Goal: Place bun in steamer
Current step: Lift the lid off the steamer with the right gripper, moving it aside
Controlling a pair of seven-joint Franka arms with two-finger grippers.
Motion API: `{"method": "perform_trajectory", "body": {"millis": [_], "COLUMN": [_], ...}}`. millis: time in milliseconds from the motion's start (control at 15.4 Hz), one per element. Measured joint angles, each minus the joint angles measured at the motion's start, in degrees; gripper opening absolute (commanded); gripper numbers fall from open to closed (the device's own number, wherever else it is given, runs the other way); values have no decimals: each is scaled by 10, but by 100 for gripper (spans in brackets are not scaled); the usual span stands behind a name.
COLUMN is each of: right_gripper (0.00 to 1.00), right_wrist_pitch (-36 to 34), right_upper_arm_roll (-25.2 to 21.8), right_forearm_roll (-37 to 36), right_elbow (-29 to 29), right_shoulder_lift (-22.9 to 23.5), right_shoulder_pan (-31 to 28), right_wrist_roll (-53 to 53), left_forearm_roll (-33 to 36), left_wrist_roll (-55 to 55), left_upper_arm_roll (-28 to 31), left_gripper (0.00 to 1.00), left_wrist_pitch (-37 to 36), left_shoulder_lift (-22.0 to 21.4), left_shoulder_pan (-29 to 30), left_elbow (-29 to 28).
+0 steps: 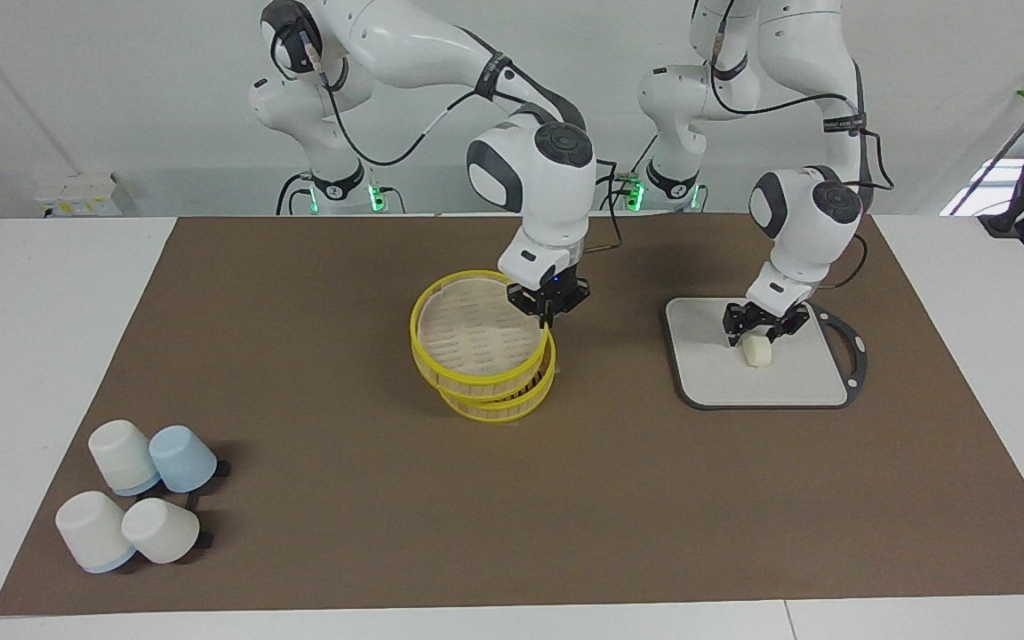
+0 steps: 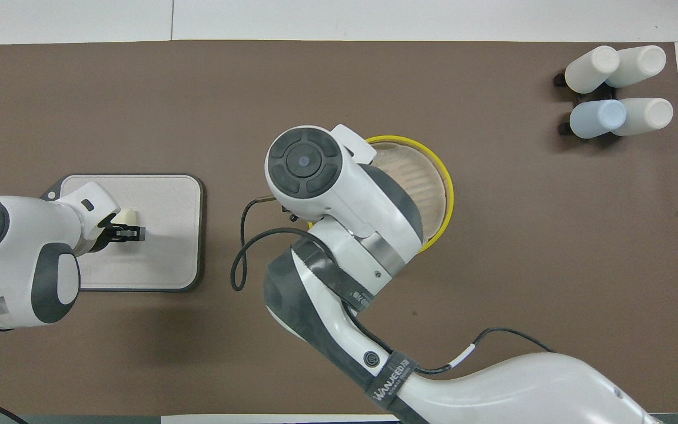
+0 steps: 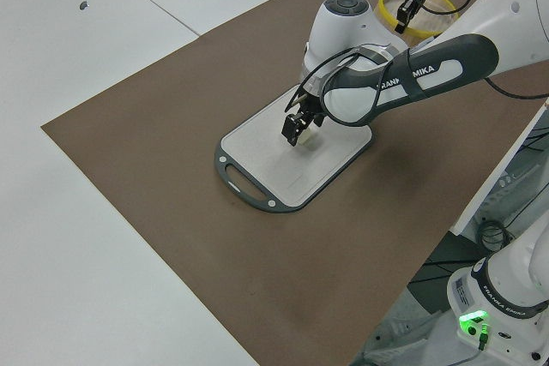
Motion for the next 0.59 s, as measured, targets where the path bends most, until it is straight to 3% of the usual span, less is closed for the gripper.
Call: {"method": "perform_trajectory", "body": {"millis": [325, 586], "right_gripper": [0, 0], "right_wrist_pitch": [-117, -193], "right_upper_arm_roll": [-1, -2], "right_forearm_roll": [29, 32], "right_elbow": [32, 32], "right_shoulder_lift": [-71, -113], "right_shoulder_pan": [-98, -175], "right_wrist_roll": [-183, -311], "left_forearm_roll": [0, -1], "left_wrist_roll": [0, -23], "left_upper_arm_roll": [0, -2], "left_gripper": [30, 30], "left_wrist_pitch": [-20, -85], "left_shoulder_lift": [0, 1], "left_shoulder_pan": [0, -2], "left_elbow": [17, 76]}}
